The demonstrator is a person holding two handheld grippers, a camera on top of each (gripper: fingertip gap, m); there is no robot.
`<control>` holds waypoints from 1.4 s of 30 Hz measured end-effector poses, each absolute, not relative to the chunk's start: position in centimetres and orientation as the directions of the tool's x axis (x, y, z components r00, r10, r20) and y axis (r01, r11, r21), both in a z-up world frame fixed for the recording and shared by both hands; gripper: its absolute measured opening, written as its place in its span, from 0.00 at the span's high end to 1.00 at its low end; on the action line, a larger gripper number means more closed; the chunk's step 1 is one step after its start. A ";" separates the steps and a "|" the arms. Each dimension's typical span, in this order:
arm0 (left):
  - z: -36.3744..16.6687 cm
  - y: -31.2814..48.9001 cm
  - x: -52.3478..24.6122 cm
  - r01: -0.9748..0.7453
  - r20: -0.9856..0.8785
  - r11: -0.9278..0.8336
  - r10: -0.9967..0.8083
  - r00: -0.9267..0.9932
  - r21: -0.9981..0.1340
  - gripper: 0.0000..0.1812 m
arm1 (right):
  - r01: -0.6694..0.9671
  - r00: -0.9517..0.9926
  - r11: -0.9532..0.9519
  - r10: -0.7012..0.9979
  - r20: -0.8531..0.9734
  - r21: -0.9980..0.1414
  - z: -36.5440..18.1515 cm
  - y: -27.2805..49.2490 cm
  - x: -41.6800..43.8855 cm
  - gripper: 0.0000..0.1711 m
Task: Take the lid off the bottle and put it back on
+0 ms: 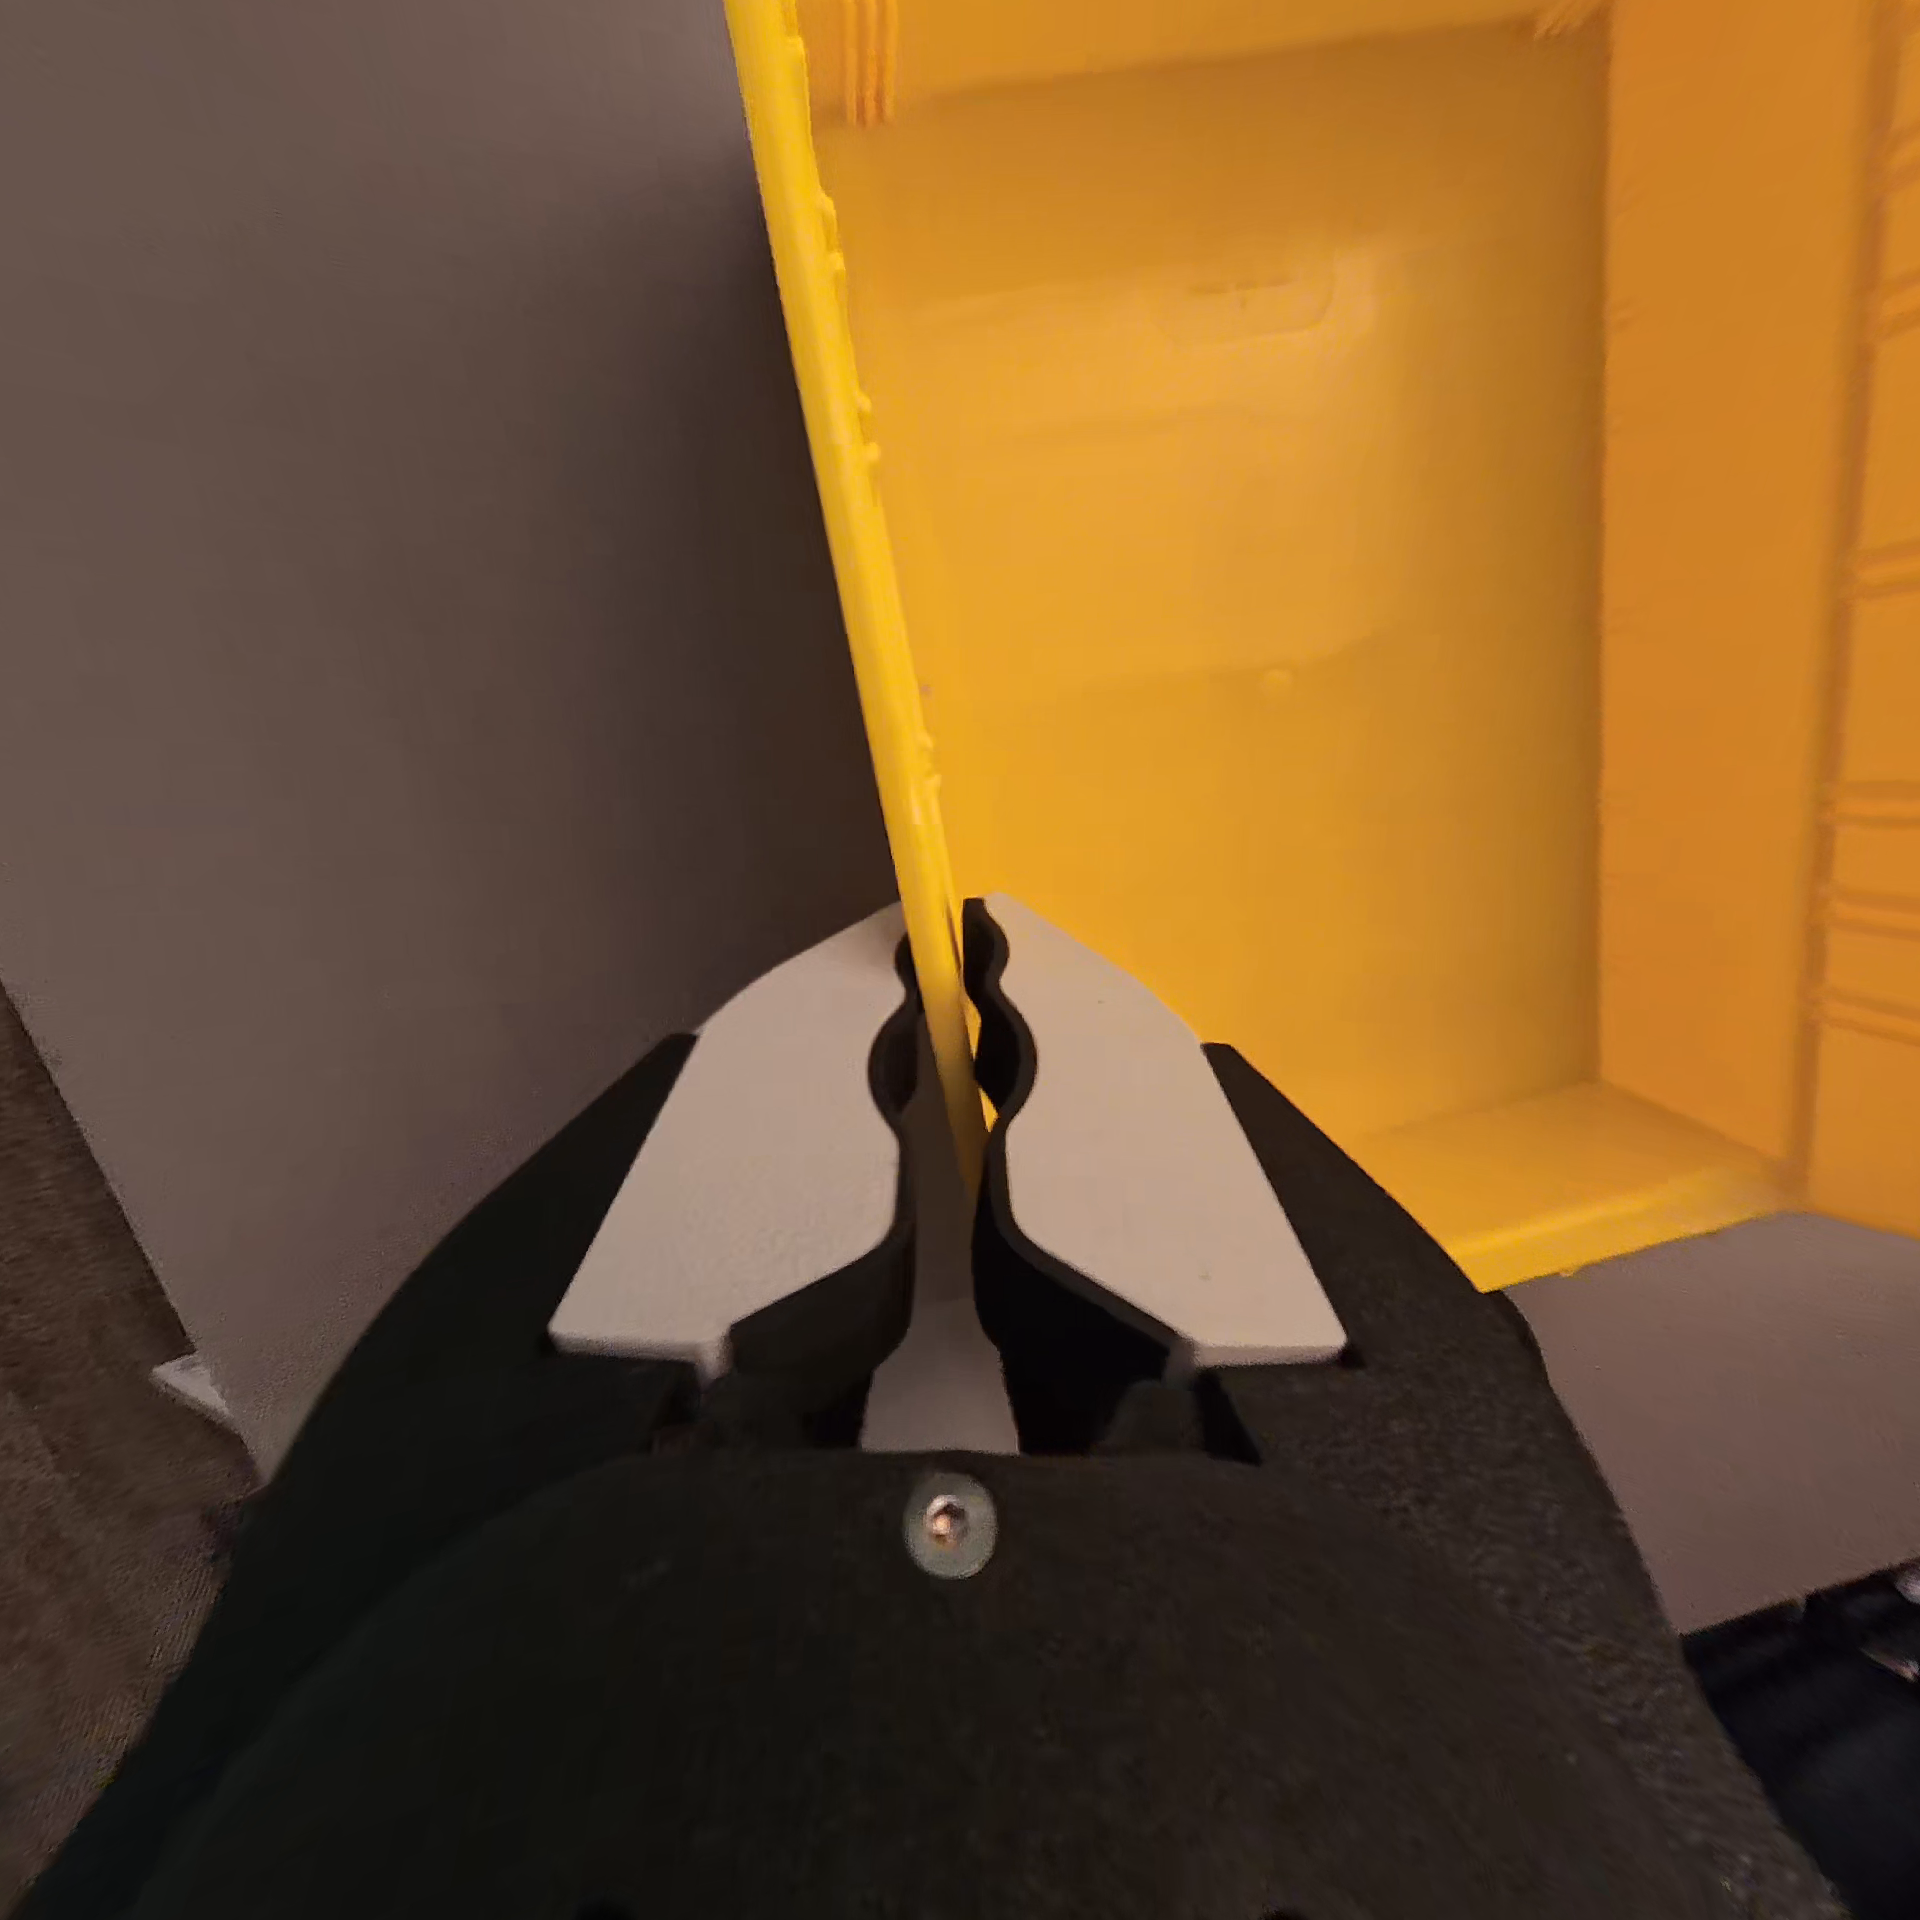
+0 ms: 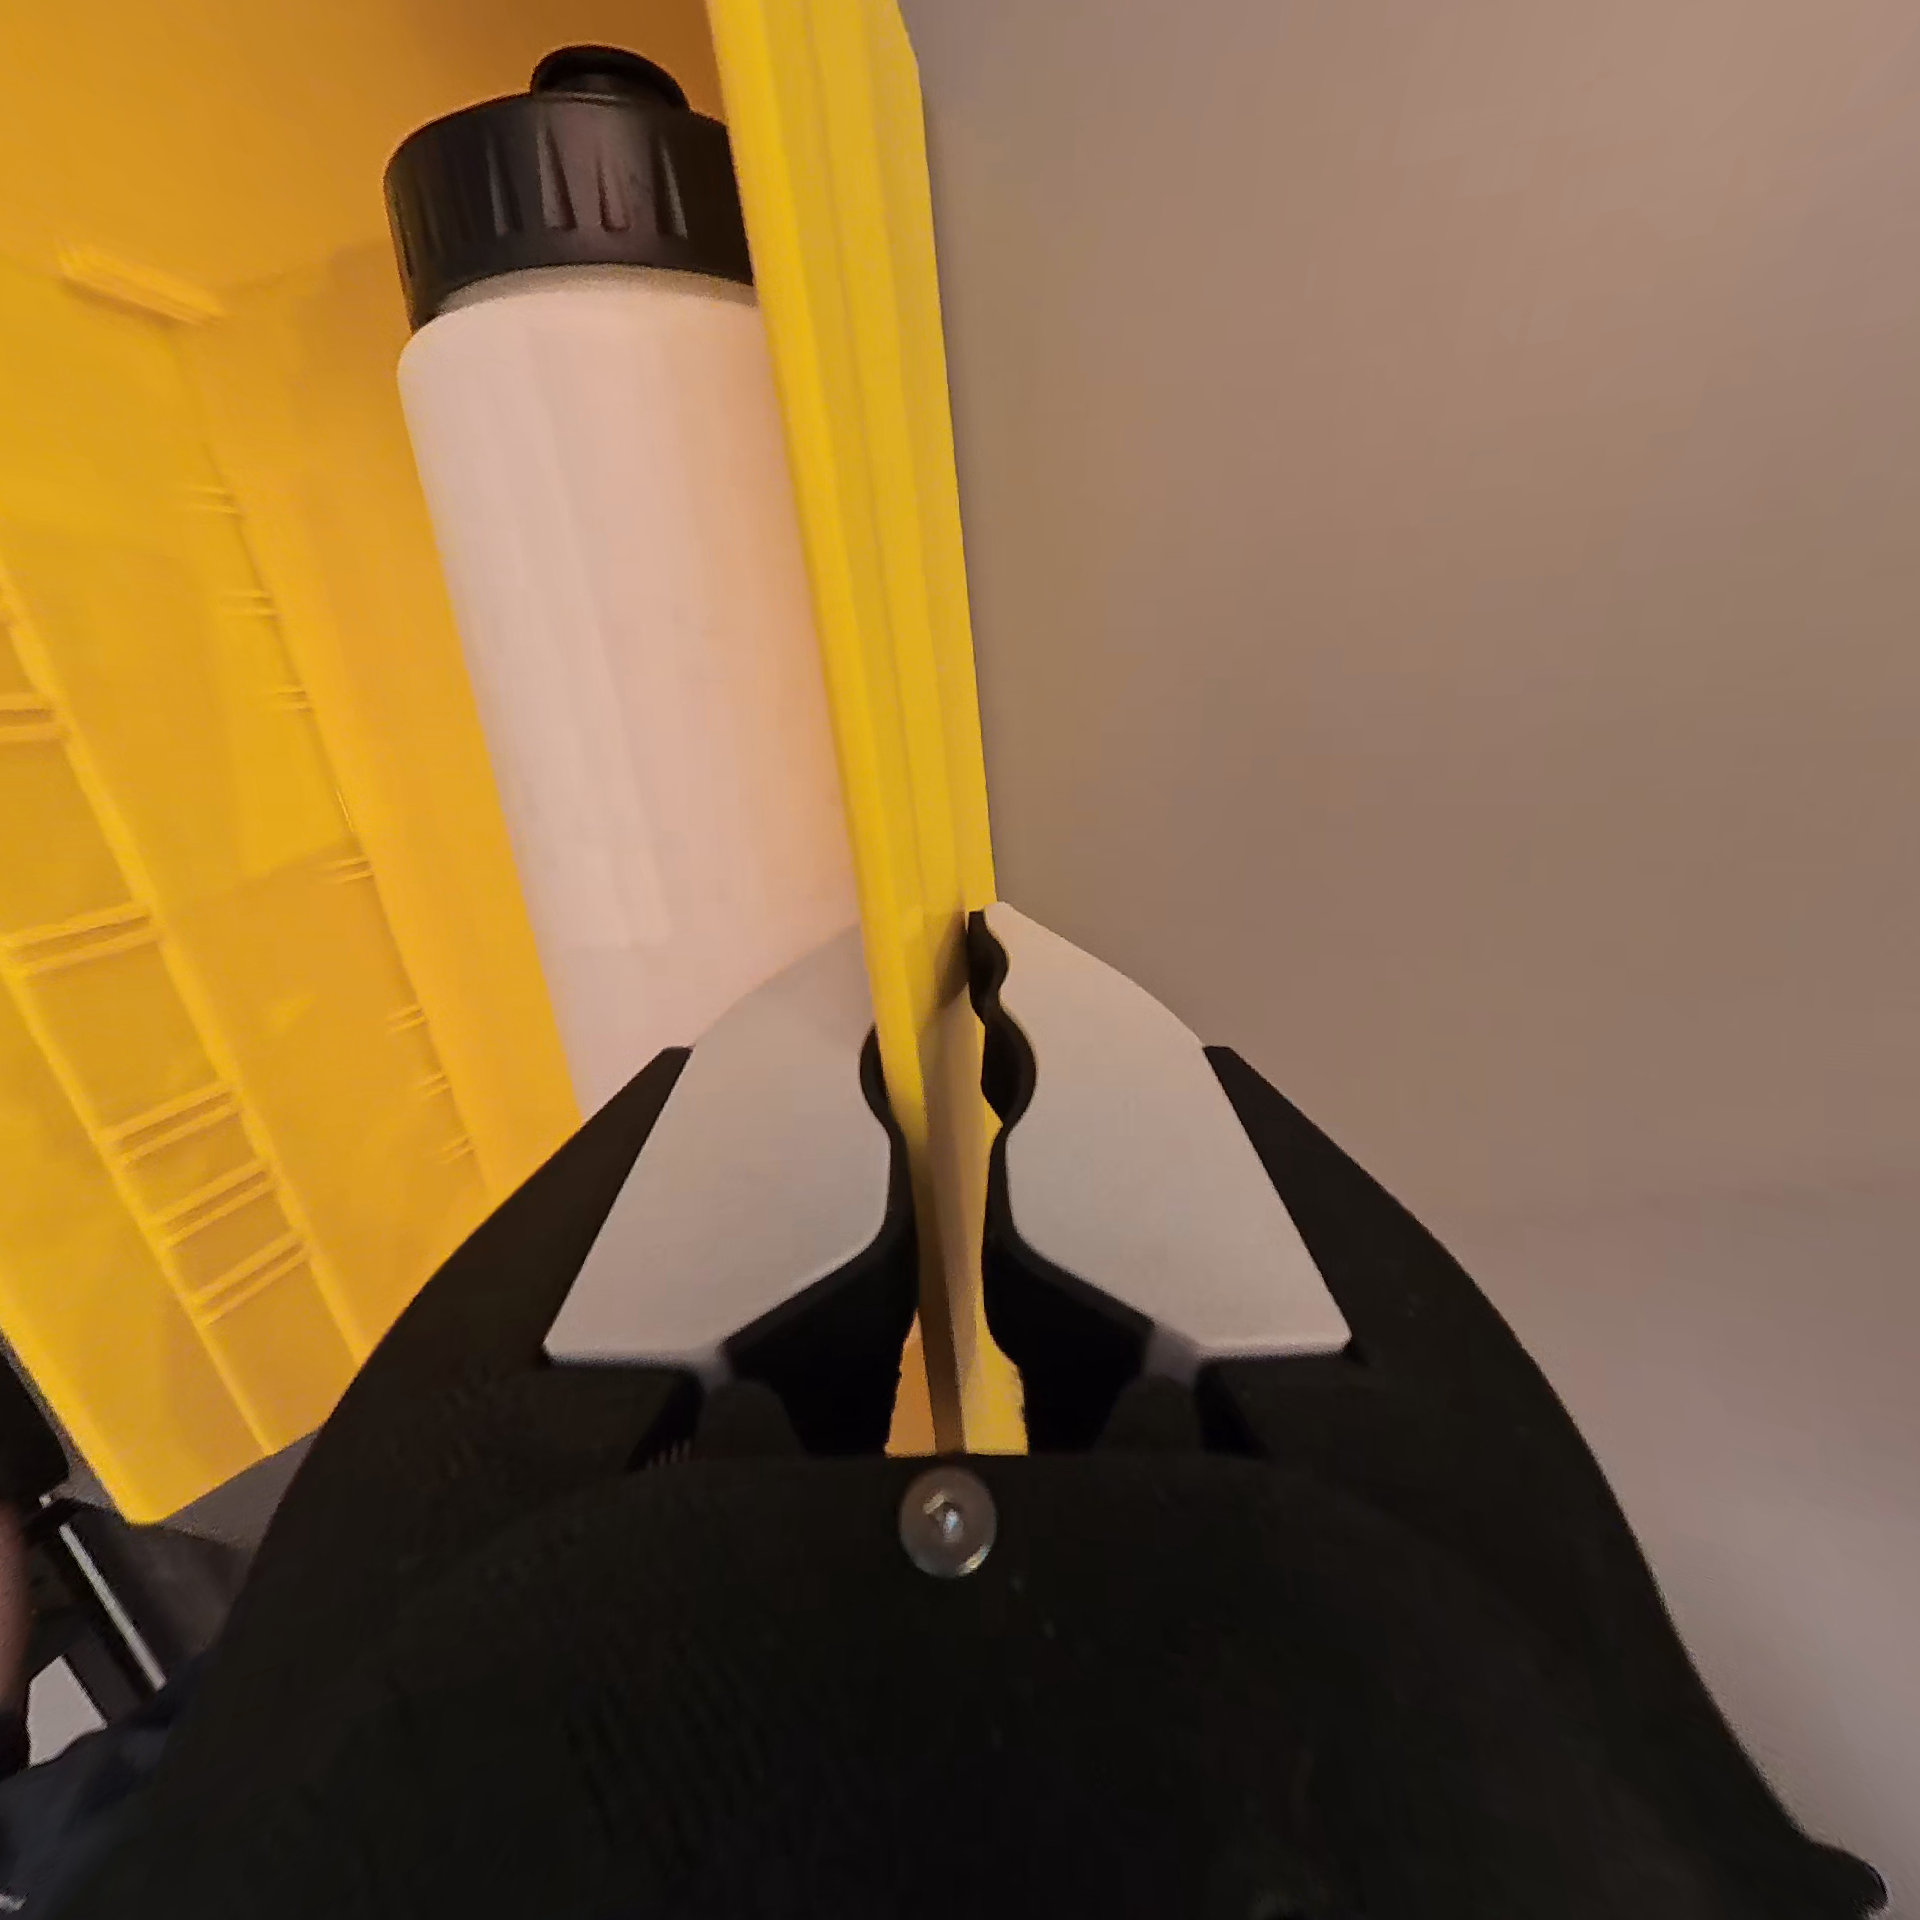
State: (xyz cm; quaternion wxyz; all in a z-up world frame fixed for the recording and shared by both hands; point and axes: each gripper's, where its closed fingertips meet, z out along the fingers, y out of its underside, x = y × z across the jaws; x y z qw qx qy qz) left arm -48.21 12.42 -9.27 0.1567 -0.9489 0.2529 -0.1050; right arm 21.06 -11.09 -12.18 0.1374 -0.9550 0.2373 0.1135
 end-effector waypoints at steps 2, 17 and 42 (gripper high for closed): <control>-9.3 12.5 -48.2 -0.450 0.104 -0.824 -0.510 0.854 -0.345 0.97 | -0.486 0.862 -0.846 -0.422 -0.282 -0.220 -12.2 -10.7 21.1 0.96; -9.3 12.5 -48.2 -0.441 0.098 -0.832 -0.497 0.863 -0.337 0.98 | -0.381 0.917 -0.891 -0.329 -0.227 -0.245 -12.2 -11.2 21.8 0.96; -7.4 12.9 -48.5 -0.418 0.055 -0.810 -0.479 0.876 -0.412 0.96 | -0.282 0.950 -0.759 -0.307 -0.060 -0.586 -6.2 -8.6 24.3 0.87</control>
